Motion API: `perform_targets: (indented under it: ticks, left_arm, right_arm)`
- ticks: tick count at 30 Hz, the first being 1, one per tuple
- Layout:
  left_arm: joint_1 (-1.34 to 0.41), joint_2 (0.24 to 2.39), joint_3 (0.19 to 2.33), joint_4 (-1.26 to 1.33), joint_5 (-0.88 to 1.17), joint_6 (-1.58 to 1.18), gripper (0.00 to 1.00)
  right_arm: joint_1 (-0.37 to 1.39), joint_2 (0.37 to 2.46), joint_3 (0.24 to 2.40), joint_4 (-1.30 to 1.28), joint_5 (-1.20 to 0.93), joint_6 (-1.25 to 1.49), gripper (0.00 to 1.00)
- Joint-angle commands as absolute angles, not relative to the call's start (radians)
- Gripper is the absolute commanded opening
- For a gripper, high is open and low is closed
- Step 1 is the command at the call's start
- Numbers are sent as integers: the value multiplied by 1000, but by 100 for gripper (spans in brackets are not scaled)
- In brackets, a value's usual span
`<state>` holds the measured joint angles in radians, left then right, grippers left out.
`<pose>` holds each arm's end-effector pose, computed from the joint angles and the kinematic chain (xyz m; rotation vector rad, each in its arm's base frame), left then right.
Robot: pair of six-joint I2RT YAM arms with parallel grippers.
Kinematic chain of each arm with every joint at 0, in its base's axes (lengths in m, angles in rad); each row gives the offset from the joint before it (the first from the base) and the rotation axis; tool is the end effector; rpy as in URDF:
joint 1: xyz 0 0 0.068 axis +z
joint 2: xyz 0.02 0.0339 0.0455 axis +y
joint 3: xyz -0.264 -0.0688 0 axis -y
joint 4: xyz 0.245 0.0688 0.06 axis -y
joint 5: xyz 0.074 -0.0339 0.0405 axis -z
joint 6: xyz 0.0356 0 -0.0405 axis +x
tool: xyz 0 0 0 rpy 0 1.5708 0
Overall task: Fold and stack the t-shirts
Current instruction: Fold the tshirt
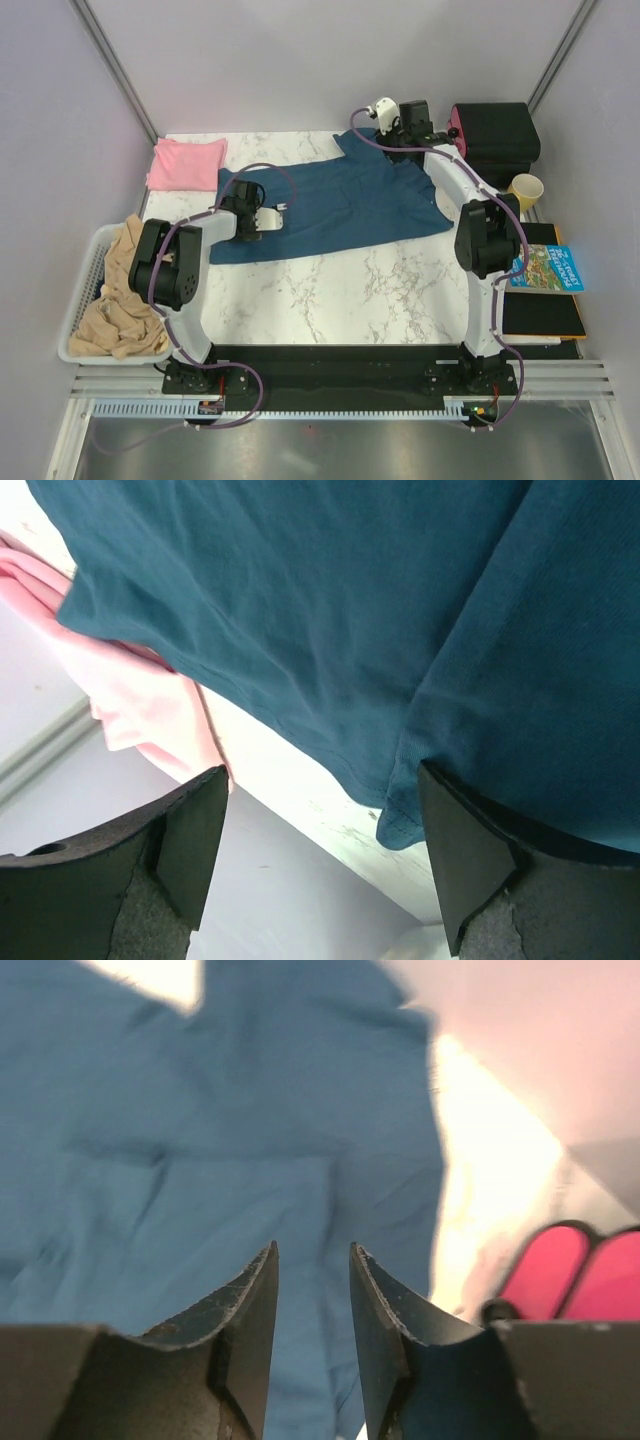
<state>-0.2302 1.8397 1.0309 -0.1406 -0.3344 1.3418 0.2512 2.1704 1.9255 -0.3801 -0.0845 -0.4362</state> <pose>0.3584 -0.0720 0.1447 1.7828 1.9847 0.8332 0.4932 0.1297 0.2662 -0.7835 2.0485 -0.0113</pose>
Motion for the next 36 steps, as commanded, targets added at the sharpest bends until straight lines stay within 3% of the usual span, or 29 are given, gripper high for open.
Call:
perform_targets:
  ticks: [1, 13, 26, 33, 35, 36]
  left_arm:
    - [-224, 1767, 1092, -268, -325, 1215, 84]
    - [-213, 1715, 1117, -324, -361, 1249, 89]
    - [-198, 1830, 1221, -313, -46, 1252, 82]
    - [-198, 1824, 1244, -402, 43, 1267, 74]
    - [-198, 1819, 1256, -443, 70, 1259, 69]
    - [-198, 1815, 1259, -457, 80, 1258, 59]
  right_arm:
    - [252, 2146, 1890, -641, -256, -535, 39]
    - [236, 2143, 1690, -719, -333, -586, 27]
    - [229, 2178, 1684, -719, -318, -600, 23]
    - [227, 2187, 1701, -715, -295, -597, 20]
    - [225, 2195, 1701, -716, -295, -592, 16]
    - [227, 2201, 1704, -716, -293, -591, 15]
